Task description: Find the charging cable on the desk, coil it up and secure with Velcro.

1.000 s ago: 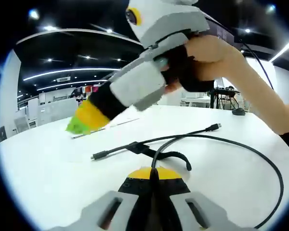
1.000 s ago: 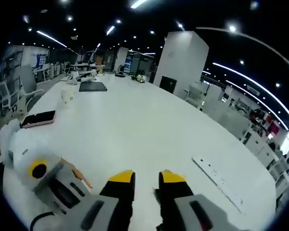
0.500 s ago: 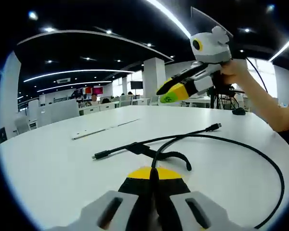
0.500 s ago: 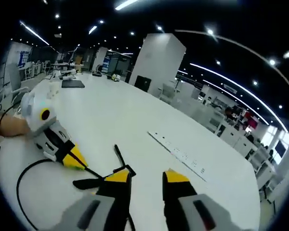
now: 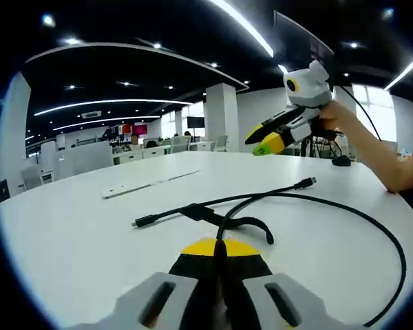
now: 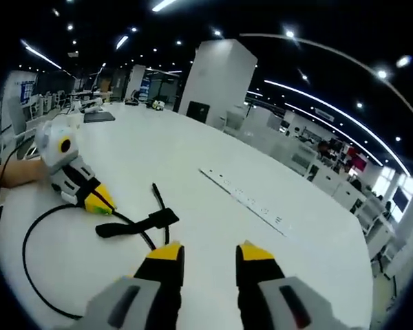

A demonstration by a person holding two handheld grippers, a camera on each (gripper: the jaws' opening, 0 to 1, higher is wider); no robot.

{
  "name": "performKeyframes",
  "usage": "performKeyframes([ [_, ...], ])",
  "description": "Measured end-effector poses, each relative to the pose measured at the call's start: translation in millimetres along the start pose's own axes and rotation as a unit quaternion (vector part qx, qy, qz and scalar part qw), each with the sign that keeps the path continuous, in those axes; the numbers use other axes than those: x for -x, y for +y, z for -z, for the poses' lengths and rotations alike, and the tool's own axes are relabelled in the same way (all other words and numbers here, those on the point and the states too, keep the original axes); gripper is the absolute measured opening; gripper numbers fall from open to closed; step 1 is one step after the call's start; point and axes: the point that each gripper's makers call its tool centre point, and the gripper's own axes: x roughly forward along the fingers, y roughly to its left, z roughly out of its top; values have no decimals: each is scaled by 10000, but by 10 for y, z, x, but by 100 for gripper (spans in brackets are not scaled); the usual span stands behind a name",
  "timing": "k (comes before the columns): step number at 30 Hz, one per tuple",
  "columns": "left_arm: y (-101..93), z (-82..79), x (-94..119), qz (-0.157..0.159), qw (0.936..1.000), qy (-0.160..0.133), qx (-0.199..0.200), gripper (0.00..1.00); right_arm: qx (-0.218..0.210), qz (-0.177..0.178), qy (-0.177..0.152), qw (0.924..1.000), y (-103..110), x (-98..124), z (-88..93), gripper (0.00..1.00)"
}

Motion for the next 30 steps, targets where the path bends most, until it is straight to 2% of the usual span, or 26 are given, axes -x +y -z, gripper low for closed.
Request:
performKeyframes([
  [3, 0, -1, 2, 2, 10000, -8, -1, 2, 94, 43, -17, 9999, 17, 18, -27, 30],
  [5, 0, -2, 2, 1, 10000, -12, -4, 2, 221, -56, 38, 9997, 71, 13, -23, 31],
  [7, -1, -5, 1, -7, 10000, -21, -55, 2, 397, -318, 219, 9985, 191, 7, 34, 31],
  [9, -6, -8, -1, -18, 9999, -34, -134, 2, 705, -635, 543, 9940, 337, 4, 154, 30],
  [10, -9, -8, -1, -18, 9999, -39, -159, 2, 773, -715, 605, 9926, 371, -6, 183, 31],
  [21, -12, -20, -9, 0, 9997, -72, -240, 2, 891, -790, 773, 9899, 447, -40, 265, 30],
  [30, -10, -33, -18, -24, 9997, -86, -231, 4, 906, -1013, 921, 9864, 500, -76, 350, 30],
])
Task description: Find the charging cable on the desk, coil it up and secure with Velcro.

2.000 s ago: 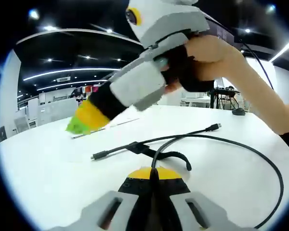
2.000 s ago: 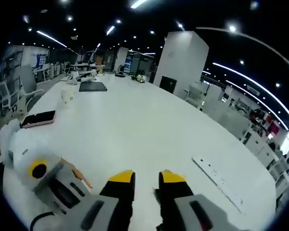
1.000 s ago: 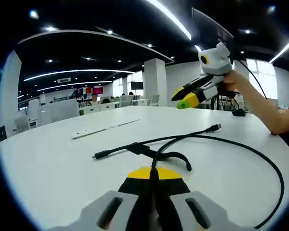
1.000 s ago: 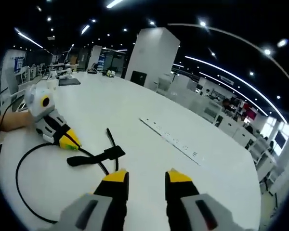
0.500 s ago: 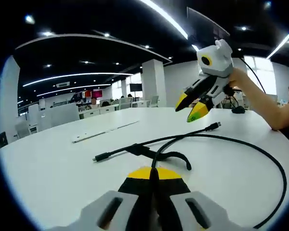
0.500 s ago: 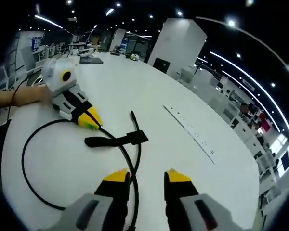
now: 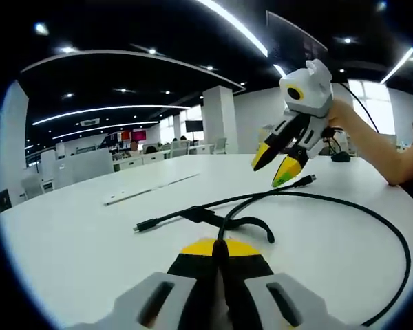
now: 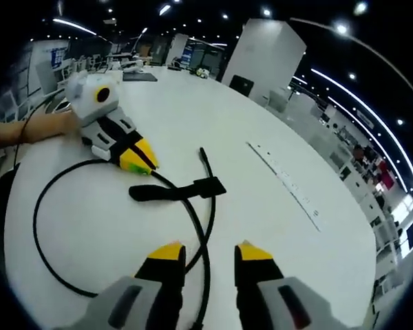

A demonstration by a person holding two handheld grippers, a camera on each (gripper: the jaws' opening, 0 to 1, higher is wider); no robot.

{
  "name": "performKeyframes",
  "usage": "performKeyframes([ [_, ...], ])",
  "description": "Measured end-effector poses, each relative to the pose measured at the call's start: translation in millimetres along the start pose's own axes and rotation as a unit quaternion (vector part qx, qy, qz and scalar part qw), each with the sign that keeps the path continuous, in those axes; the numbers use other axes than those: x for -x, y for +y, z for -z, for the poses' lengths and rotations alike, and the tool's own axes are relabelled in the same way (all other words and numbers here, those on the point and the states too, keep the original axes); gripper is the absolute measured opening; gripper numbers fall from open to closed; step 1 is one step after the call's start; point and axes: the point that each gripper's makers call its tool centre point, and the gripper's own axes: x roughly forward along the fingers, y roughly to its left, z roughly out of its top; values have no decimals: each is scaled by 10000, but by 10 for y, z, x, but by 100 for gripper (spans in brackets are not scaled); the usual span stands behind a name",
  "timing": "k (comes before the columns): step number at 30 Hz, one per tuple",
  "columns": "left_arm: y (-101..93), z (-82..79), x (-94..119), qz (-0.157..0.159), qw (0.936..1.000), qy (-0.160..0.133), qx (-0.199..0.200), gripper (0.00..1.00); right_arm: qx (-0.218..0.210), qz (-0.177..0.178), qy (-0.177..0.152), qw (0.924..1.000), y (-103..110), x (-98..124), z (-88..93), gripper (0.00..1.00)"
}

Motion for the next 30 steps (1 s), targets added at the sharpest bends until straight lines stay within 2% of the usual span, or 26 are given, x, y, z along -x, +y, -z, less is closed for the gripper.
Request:
performKeyframes([
  [13, -4, -2, 6, -6, 10000, -17, -2, 5, 84, -279, 205, 9994, 154, -62, 91, 29],
  [30, 2, 0, 8, -9, 10000, -23, 12, 5, 101, -523, 375, 9979, 327, -145, 167, 23],
])
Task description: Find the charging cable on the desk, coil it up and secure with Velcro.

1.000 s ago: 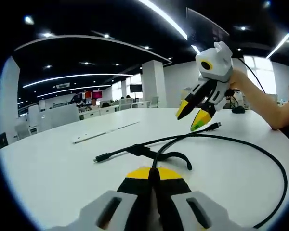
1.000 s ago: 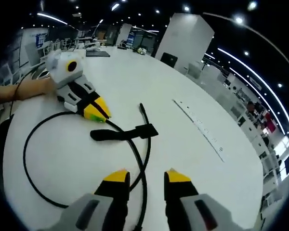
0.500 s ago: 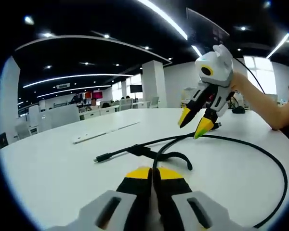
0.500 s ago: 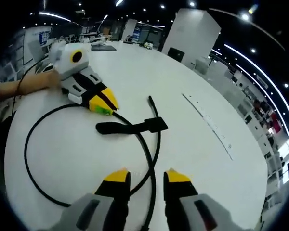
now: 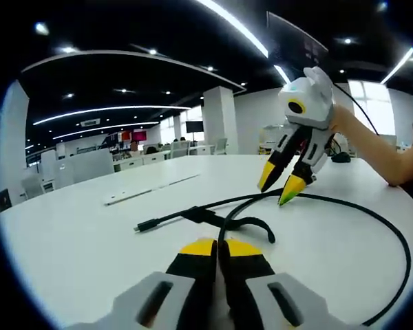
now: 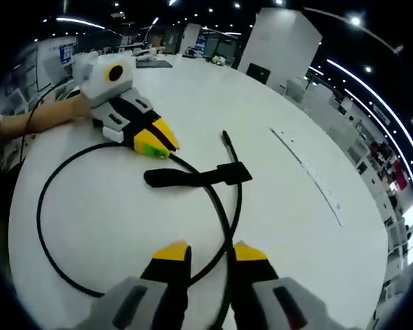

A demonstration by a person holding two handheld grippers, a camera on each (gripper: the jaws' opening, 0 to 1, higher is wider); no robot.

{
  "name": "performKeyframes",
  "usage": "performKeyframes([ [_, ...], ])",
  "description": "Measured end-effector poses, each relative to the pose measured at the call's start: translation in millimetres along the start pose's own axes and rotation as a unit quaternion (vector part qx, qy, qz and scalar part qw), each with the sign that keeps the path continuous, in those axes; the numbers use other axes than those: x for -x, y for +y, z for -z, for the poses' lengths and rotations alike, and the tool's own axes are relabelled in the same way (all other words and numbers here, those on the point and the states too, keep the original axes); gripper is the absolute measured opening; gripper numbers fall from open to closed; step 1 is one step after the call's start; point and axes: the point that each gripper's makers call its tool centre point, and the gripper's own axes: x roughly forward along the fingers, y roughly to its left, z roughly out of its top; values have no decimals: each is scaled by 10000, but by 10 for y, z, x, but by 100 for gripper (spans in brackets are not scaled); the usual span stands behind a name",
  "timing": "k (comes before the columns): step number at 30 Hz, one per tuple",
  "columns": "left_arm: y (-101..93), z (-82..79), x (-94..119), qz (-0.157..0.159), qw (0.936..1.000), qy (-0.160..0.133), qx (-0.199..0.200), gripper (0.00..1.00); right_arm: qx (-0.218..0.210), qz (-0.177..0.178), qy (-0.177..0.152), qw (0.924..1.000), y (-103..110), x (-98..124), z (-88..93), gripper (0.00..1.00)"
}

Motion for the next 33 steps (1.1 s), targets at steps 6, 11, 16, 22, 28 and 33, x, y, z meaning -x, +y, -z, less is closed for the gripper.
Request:
performKeyframes([
  [6, 10, -1, -6, 3, 10000, -1, 2, 5, -29, 87, 7, 10000, -75, -21, -5, 17],
  [11, 8, -1, -11, 16, 10000, 5, -4, 4, -21, 148, 44, 9999, -126, -47, 11, 12],
  [16, 8, 0, -13, 11, 10000, 8, 4, 4, 34, 219, 58, 9997, -150, -68, -3, 11],
  [22, 1, 1, -12, 13, 10000, 8, -2, 4, 139, 229, -17, 9996, -122, -109, -86, 10],
  [28, -7, 1, -9, 16, 10000, 7, -1, 4, 224, 230, -102, 9994, -88, -151, -174, 10],
  [33, -14, 1, -6, 18, 10000, 8, -2, 3, 417, 176, -232, 9987, 4, -195, -280, 9],
])
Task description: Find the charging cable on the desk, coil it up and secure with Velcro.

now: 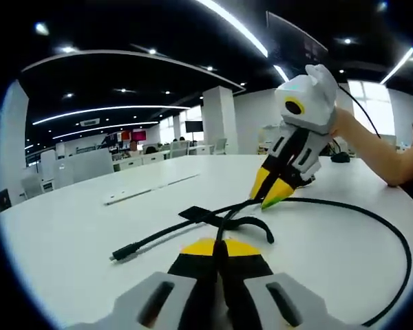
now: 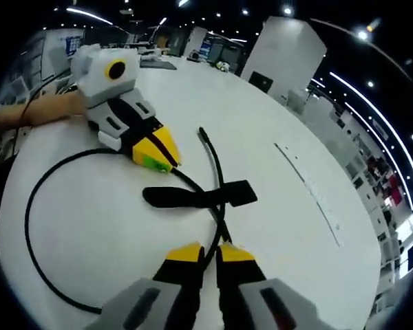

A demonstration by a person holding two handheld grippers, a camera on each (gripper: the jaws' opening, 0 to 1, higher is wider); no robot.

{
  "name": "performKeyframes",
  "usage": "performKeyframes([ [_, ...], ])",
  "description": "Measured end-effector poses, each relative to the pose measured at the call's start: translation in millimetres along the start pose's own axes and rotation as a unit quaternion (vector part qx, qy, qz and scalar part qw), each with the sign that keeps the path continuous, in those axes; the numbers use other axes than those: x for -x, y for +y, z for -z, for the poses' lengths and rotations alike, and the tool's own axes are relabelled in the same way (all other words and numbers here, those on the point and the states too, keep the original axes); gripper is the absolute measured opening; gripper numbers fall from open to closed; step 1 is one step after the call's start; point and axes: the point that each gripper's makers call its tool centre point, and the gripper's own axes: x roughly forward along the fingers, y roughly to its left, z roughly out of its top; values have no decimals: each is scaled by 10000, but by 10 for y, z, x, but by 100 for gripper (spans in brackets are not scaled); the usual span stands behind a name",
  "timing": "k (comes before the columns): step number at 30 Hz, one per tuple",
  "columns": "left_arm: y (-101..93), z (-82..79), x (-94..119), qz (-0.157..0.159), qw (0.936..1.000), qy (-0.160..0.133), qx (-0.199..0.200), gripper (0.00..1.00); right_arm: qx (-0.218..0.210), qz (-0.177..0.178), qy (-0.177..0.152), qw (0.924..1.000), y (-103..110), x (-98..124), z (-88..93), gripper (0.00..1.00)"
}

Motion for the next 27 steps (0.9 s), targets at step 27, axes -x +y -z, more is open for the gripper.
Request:
performKeyframes([
  [27, 1, -9, -1, 7, 10000, -10, 14, 3, -49, -106, -306, 9995, 122, -61, -126, 9],
])
